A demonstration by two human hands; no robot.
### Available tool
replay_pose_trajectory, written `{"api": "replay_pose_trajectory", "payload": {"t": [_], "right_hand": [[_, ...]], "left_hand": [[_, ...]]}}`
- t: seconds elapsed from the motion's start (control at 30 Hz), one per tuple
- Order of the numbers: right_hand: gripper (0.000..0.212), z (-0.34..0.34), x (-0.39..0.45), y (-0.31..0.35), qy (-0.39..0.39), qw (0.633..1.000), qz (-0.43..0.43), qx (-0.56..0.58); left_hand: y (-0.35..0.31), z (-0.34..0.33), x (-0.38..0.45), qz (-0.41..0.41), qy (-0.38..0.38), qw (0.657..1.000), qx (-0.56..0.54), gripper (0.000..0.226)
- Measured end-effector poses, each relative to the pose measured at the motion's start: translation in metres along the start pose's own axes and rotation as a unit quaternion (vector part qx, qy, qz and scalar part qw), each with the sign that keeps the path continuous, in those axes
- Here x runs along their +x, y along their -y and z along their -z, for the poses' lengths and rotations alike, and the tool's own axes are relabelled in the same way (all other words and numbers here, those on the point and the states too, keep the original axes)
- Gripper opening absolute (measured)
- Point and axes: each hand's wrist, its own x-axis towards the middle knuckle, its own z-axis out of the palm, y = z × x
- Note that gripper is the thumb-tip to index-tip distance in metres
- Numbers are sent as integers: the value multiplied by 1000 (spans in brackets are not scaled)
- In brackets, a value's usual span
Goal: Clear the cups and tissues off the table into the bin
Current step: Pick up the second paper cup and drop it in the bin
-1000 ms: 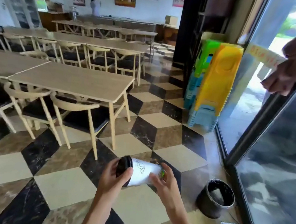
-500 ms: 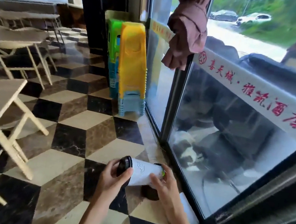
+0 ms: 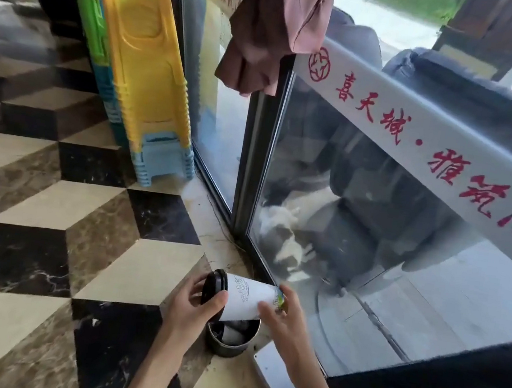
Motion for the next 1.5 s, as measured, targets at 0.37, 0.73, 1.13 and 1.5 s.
{"api": "replay_pose_trajectory", "payload": {"t": [0.37,0.73,1.13,1.5], "right_hand": [[62,-25,129,-123,36,990,-126,-56],[63,-56,265,-368,52,967,-237,-78],[72,-93,333,-470,68,954,-240,-164],[68,-80,337,-364,42,982,-164,-82]], "left_hand": [[133,-25,104,139,-28,989,49,60],[394,-80,220,233,-60,967,84,38],[503,-79,273,246,-56,958,134,49],[406,-70,276,198,-85,969,118,52]]}}
